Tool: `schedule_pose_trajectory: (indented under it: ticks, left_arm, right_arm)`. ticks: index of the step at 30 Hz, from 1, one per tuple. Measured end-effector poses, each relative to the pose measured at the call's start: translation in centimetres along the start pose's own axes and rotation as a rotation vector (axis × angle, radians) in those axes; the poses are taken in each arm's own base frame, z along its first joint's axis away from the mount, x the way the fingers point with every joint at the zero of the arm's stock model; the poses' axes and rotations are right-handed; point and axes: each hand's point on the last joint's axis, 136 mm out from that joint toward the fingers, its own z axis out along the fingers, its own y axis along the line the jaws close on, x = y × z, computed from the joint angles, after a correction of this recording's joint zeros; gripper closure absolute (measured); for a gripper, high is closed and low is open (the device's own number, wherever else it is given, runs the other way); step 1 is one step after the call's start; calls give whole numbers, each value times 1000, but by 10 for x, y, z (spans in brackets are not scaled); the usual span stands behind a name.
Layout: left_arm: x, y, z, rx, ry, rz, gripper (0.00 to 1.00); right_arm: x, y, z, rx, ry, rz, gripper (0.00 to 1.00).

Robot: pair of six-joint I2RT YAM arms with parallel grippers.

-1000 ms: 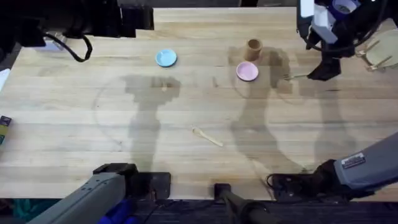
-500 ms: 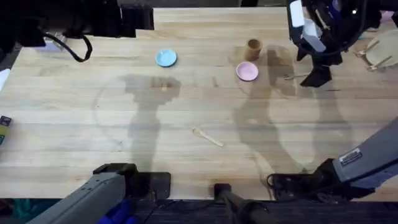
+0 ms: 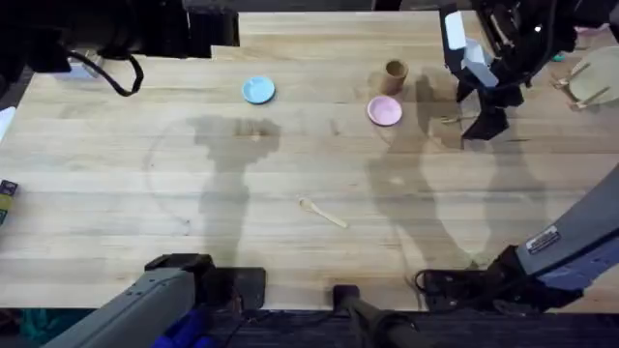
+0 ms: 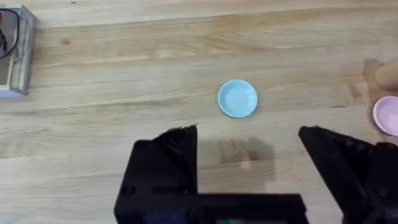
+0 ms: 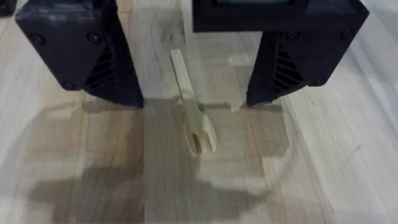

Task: Pick up a utensil and set it on the pink plate, then put the other utensil in the container.

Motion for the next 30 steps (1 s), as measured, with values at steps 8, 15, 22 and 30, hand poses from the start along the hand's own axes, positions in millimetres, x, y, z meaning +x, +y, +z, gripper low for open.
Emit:
schedule_pose_trajectory:
  ticks: [8, 15, 22, 30]
  left_arm:
    - [0, 0, 0, 0, 2, 0, 8]
    - [1, 0, 0, 1, 3, 0, 9]
    - [1, 0, 0, 1, 3, 0, 8]
    - [1, 0, 0, 1, 3, 0, 8]
  right_arm:
    - [0, -1, 0, -3, 1, 0, 6]
    - [1, -4, 1, 7, 2, -1, 218]
    - [1, 3, 0, -19, 4, 3, 493]
    - [0, 11, 1, -54, 2, 8, 783]
